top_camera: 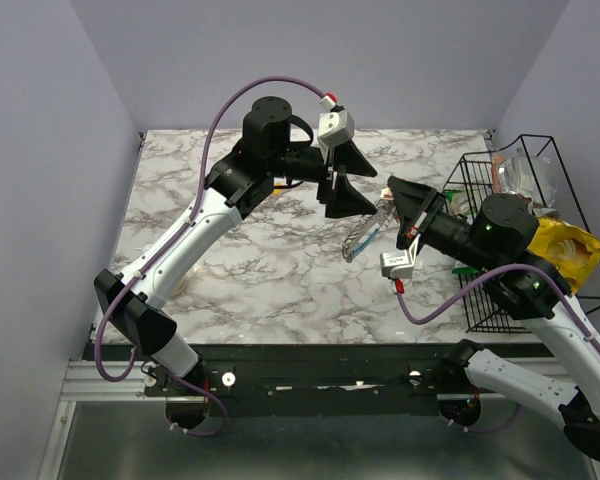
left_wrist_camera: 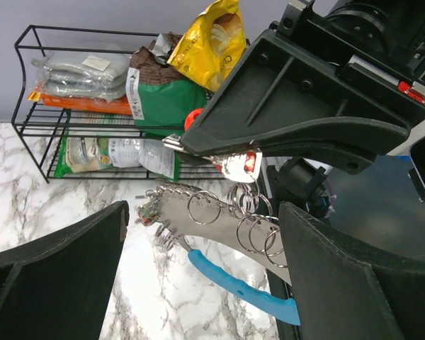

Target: Remove the keys from the keyring

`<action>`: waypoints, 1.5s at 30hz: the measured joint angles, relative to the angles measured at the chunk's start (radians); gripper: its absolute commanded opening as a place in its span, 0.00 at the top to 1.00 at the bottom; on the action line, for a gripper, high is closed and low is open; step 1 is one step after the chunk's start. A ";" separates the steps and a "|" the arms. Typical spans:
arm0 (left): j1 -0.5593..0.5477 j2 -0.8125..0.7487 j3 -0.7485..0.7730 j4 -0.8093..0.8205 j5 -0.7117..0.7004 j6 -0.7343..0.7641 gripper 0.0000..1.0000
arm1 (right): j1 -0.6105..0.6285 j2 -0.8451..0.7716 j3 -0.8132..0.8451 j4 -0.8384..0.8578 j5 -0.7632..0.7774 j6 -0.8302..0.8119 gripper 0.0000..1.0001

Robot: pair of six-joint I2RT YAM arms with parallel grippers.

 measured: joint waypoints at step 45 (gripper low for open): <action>-0.047 0.042 0.057 -0.094 -0.011 0.099 0.91 | -0.005 -0.010 0.001 -0.008 0.000 0.016 0.99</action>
